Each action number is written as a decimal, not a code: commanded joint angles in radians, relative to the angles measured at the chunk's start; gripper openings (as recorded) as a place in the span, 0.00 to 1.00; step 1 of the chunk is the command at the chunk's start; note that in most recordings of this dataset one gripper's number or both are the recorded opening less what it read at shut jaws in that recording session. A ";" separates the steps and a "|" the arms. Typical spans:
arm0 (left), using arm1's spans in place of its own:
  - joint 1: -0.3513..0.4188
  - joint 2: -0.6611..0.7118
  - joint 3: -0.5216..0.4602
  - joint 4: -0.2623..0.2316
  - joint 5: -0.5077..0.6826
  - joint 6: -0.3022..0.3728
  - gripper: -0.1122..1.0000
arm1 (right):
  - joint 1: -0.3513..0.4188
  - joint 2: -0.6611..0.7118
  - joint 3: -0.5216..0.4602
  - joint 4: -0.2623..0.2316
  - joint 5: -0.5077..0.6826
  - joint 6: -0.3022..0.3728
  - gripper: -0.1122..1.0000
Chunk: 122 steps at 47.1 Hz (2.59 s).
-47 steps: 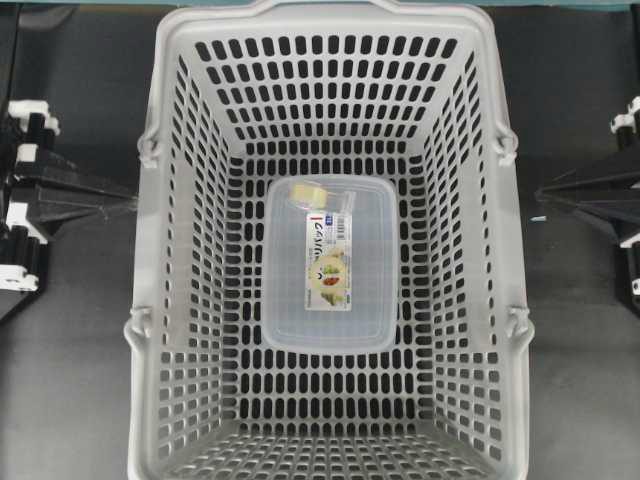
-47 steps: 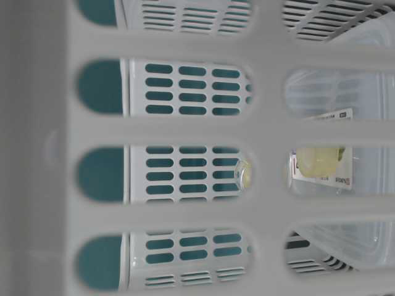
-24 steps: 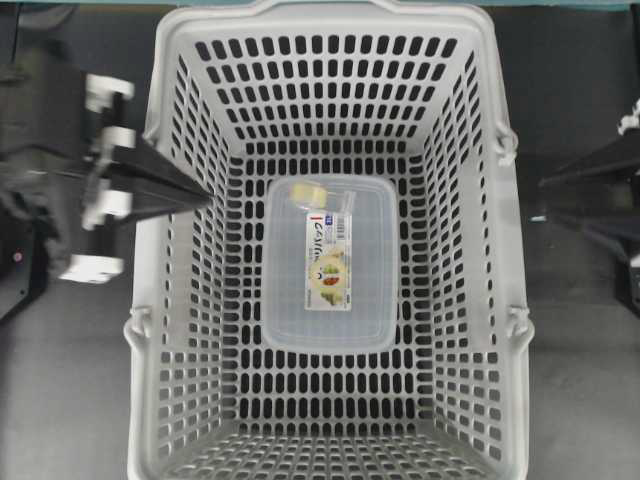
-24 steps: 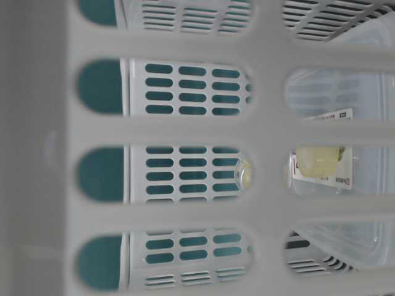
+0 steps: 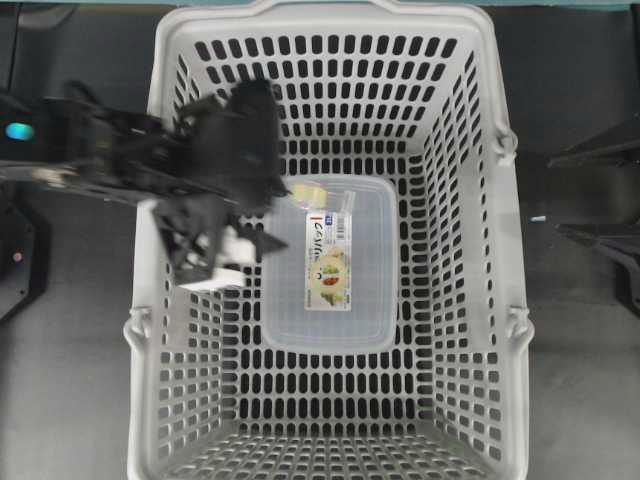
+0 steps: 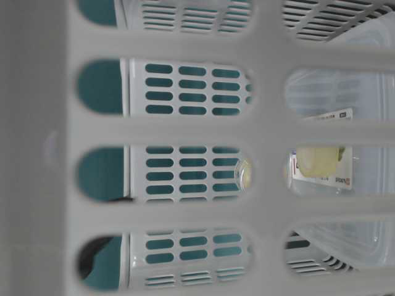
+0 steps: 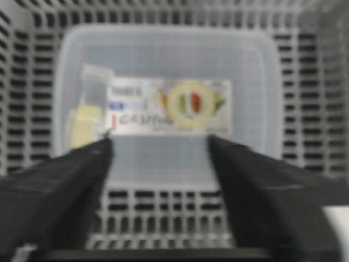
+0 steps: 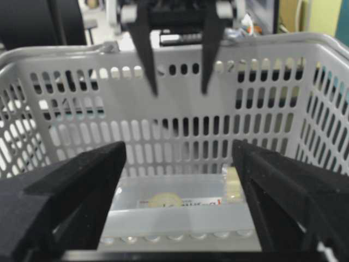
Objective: Pick up the cellophane tape from the shopping basket with the left arm.
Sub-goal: 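Move the left gripper over the basket toward the clear tape roll, then lower the open left gripper down around the tape roll, then close the left gripper on the tape roll and lift it up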
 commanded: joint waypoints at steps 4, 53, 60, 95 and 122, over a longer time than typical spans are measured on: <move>-0.009 0.110 -0.135 0.003 0.081 0.002 0.91 | 0.000 -0.003 -0.018 0.003 -0.011 0.002 0.78; -0.054 0.403 -0.218 0.003 0.094 0.043 0.90 | 0.009 -0.021 -0.014 0.002 -0.012 0.002 0.78; -0.054 0.408 -0.187 0.003 0.083 0.043 0.90 | 0.009 -0.021 -0.012 0.003 -0.012 0.002 0.78; -0.072 0.324 -0.273 0.003 0.141 0.054 0.55 | 0.008 -0.021 -0.008 0.003 -0.012 0.002 0.78; -0.081 0.308 -0.641 0.003 0.552 0.038 0.55 | 0.009 -0.023 -0.008 0.003 -0.012 0.003 0.78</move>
